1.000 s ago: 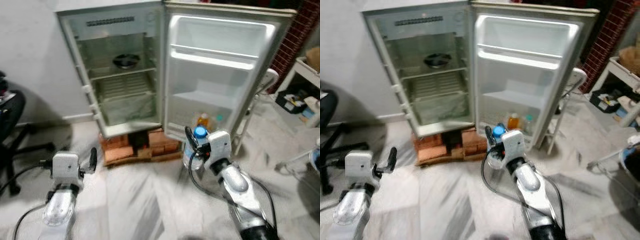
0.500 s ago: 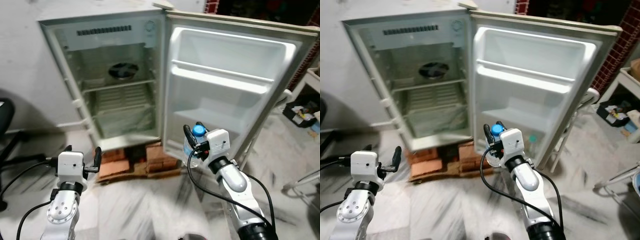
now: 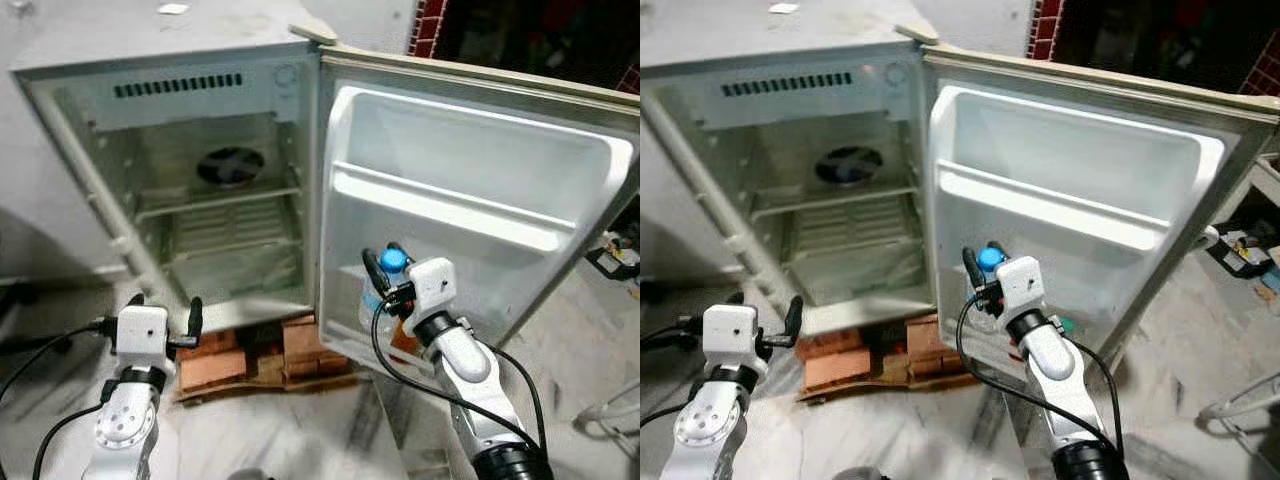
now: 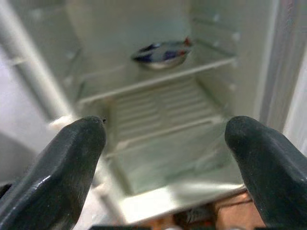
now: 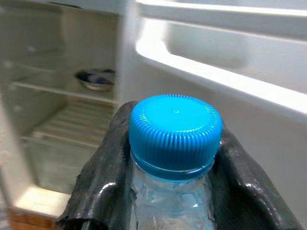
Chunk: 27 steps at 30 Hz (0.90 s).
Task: Restocking fridge
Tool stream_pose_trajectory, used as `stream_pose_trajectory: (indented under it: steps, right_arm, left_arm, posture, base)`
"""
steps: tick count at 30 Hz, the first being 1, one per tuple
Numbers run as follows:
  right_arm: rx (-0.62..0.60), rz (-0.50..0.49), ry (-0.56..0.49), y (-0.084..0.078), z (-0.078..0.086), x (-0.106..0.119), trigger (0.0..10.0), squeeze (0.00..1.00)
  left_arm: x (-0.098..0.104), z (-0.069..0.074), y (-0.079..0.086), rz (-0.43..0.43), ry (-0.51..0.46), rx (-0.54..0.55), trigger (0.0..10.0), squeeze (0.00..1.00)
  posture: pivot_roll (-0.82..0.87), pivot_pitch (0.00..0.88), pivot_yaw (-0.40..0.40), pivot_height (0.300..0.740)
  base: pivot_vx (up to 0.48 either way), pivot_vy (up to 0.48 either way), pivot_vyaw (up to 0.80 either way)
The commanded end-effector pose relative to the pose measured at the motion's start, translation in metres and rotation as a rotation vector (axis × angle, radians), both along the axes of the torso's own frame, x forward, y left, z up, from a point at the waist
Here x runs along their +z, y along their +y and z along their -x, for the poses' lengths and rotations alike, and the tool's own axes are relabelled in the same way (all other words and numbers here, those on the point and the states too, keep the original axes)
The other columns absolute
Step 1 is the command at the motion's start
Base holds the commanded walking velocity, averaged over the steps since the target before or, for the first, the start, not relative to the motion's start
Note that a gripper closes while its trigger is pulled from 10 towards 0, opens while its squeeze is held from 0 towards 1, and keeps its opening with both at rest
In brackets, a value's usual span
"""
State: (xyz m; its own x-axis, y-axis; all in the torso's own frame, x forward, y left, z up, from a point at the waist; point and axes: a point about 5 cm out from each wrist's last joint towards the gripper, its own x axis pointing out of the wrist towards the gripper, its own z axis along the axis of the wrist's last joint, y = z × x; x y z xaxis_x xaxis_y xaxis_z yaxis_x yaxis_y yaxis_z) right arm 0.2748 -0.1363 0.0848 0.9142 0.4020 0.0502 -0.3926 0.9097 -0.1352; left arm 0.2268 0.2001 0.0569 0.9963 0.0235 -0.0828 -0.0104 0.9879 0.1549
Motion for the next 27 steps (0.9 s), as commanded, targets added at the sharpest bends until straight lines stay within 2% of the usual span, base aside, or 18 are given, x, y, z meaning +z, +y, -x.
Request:
stream_pose_trajectory:
  steps: [1, 9, 13, 16, 18, 21, 23, 27]
  right_arm:
    - [-0.014, -0.006, -0.020, -0.005, -0.001, 0.005, 10.0, 0.00]
    - [0.020, -0.027, -0.003, -0.001, 0.001, 0.004, 10.0, 0.00]
    - [-0.022, -0.029, -0.010, -0.009, 0.005, 0.004, 10.0, 0.00]
    - [-0.064, -0.007, -0.013, -0.018, 0.011, 0.003, 10.0, 0.00]
    - [-0.095, 0.010, -0.006, -0.023, 0.012, 0.001, 10.0, 0.00]
    - [-0.138, 0.004, 0.013, -0.034, 0.014, 0.000, 10.0, 0.00]
    - [-0.153, -0.009, 0.025, -0.039, 0.018, 0.000, 10.0, 0.00]
    - [-0.177, -0.014, 0.047, -0.042, 0.029, -0.006, 10.0, 0.00]
  left_arm:
    - [-0.006, 0.004, -0.004, 0.002, 0.032, -0.002, 10.0, 0.00]
    - [-0.007, 0.008, -0.007, 0.014, 0.044, -0.025, 10.0, 0.00]
    - [-0.006, 0.019, -0.010, 0.010, 0.055, -0.069, 10.0, 0.00]
    - [-0.010, 0.030, 0.000, -0.016, 0.089, -0.051, 10.0, 0.00]
    - [-0.007, 0.032, 0.004, -0.015, 0.092, -0.041, 10.0, 0.00]
    - [0.007, 0.029, 0.002, -0.038, 0.051, -0.070, 10.0, 0.00]
    - [0.018, 0.029, 0.001, -0.090, -0.003, -0.049, 10.0, 0.00]
    - [0.016, 0.036, 0.003, -0.124, -0.031, 0.038, 10.0, 0.00]
  posture:
    - [-0.02, 0.019, 0.005, 0.740]
    - [-0.02, 0.032, 0.002, 0.740]
    - [-0.02, 0.036, 0.002, 0.740]
    - [-0.02, 0.041, -0.004, 0.740]
    - [-0.02, 0.047, -0.007, 0.740]
    - [-0.01, 0.059, -0.011, 0.740]
    - [0.00, 0.061, -0.008, 0.740]
    - [0.00, 0.045, -0.003, 0.740]
  base:
    - [0.000, 0.000, 0.00]
    - [0.000, 0.000, 0.00]
    - [0.000, 0.000, 0.00]
    - [0.000, 0.000, 0.00]
    - [0.000, 0.000, 0.00]
    - [0.000, 0.000, 0.00]
    - [0.000, 0.000, 0.00]
    - [0.000, 0.000, 0.00]
